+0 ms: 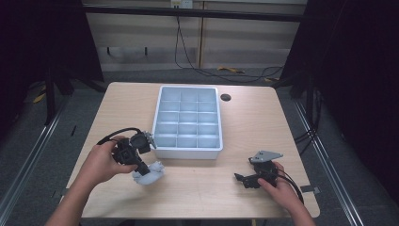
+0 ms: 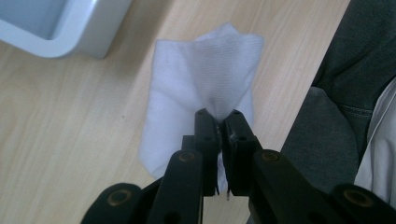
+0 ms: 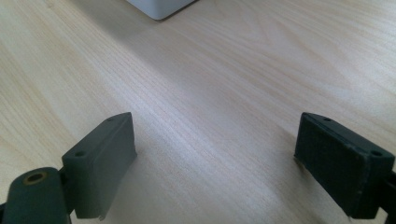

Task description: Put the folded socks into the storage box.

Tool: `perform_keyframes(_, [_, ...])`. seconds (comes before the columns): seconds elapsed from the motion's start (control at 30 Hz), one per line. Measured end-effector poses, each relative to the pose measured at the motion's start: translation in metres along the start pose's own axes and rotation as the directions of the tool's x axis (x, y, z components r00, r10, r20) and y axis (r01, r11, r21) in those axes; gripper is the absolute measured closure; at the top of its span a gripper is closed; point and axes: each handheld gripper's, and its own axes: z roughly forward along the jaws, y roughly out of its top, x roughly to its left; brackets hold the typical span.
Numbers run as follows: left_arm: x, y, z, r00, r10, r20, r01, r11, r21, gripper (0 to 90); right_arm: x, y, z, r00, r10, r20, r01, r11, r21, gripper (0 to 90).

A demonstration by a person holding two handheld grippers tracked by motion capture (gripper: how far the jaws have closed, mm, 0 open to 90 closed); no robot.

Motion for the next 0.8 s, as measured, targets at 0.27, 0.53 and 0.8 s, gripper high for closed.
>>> perform_keyframes(0.27, [0.007, 0.006, -0.022, 0.9996, -0.014, -0.025, 0.014, 0.9999, -0.006, 85.7, 0.0, 0.0, 0.0, 1.0, 0.0, 0.0, 0.0, 1.0, 0.0, 11.3])
perform_keyframes(0.53, [0.014, 0.021, -0.05, 0.9981, -0.029, -0.055, 0.028, 0.9995, -0.016, 85.7, 0.0, 0.0, 0.0, 1.0, 0.0, 0.0, 0.0, 1.0, -0.002, 11.3])
perform_keyframes(0.8, [0.016, 0.035, -0.06, 0.9957, -0.039, -0.084, 0.038, 0.9992, -0.013, 85.7, 0.0, 0.0, 0.0, 1.0, 0.002, 0.0, -0.002, 1.0, -0.002, 11.3])
